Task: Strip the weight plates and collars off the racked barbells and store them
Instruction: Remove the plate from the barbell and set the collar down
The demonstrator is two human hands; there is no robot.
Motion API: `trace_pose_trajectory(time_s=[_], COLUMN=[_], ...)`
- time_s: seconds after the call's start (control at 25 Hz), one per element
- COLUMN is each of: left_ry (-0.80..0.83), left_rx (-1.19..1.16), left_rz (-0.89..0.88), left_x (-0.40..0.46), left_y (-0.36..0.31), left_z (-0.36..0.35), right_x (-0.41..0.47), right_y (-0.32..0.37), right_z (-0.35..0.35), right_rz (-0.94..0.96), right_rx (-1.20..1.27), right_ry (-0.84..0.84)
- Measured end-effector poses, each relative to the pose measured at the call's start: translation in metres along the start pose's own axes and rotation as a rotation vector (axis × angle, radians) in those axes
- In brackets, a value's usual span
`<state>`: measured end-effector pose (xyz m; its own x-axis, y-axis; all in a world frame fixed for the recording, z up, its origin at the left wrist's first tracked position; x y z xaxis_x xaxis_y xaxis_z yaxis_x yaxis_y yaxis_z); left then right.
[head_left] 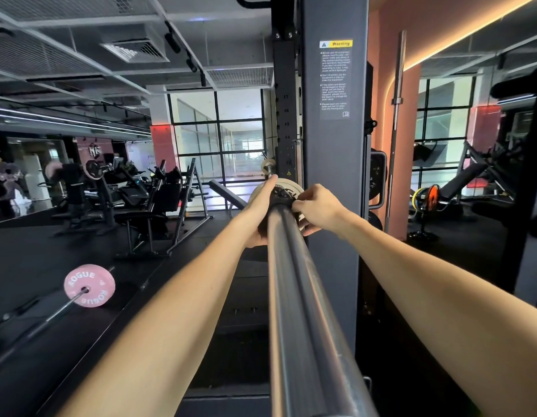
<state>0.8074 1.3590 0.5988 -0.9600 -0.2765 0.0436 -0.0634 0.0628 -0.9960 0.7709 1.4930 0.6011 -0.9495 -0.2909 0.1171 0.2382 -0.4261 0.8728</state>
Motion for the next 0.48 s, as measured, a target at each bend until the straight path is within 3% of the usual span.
trace_pose_trajectory(time_s=[0.48], left_ry=[-0.1], left_rx=[0.121], left_rz=[-0.19], left_x=[0.007], left_y=[0.001], left_z=[-0.005], right_x=[0.008], right_y=[-0.012], right_z=[0.005], right_rz=[0.066], right_rx=[-0.015], right_ry=[0.003])
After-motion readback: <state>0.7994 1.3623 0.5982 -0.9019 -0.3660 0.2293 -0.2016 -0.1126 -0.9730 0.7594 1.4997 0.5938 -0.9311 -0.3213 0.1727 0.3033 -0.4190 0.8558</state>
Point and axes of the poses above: each hand's wrist, its own x-axis towards the middle knuckle, its own z-axis out of the back of the hand, y = z × x, the point moved 1 cm from there along x, towards the middle knuckle, and after that the axes turned 11 degrees about -z, right-handed, at the moved point
